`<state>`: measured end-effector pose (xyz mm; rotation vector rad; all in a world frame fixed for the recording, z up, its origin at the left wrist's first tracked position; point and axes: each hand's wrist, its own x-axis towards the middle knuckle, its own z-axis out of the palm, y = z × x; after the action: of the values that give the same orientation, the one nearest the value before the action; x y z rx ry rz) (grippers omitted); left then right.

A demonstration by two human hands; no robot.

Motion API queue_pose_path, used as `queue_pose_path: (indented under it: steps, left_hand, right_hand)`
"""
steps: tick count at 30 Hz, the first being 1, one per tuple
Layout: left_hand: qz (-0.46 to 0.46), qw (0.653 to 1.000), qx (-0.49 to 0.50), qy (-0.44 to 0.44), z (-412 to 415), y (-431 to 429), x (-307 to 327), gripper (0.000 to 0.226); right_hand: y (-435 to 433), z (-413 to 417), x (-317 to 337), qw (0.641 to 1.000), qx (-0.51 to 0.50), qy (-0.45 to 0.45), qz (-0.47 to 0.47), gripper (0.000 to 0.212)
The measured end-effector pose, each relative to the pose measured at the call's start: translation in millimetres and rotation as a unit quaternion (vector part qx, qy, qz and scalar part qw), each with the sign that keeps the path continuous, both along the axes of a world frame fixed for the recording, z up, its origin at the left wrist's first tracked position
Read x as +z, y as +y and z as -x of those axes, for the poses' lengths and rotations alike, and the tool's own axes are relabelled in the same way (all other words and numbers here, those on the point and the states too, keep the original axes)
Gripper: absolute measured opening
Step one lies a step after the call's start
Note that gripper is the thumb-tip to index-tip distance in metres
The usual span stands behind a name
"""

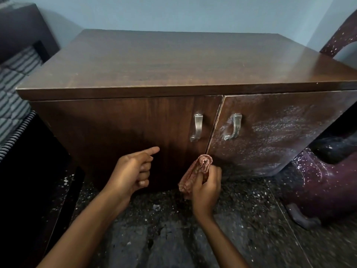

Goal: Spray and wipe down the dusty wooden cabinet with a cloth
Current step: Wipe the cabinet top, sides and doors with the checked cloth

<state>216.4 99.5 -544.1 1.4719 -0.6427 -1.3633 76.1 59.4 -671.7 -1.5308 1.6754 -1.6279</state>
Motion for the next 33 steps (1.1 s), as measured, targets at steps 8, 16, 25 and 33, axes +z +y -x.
queue_pose_path:
  steps: [8, 16, 25, 33]
  left_hand:
    - [-0.003, 1.000, 0.011, -0.006, -1.5, -3.1, -2.2, 0.035]
    - [-0.005, 1.000, 0.007, -0.003, -0.4, -0.3, -1.7, 0.034]
    - [-0.008, 1.000, 0.010, 0.004, -0.5, 0.0, -3.0, 0.034]
    - [-0.009, 1.000, 0.021, 0.011, 2.5, -1.2, -1.0, 0.032]
  right_hand:
    - [-14.4, -0.6, 59.9, 0.991, 0.003, 0.010, 0.133, 0.025]
    - [-21.1, 15.4, 98.8, 0.989, 0.047, 0.002, 0.142, 0.028]
    - [-13.8, 16.8, 153.6, 0.964, 0.007, 0.197, 0.177, 0.032]
    - [10.7, 13.9, 132.5, 0.931, 0.068, 0.346, 0.088, 0.024]
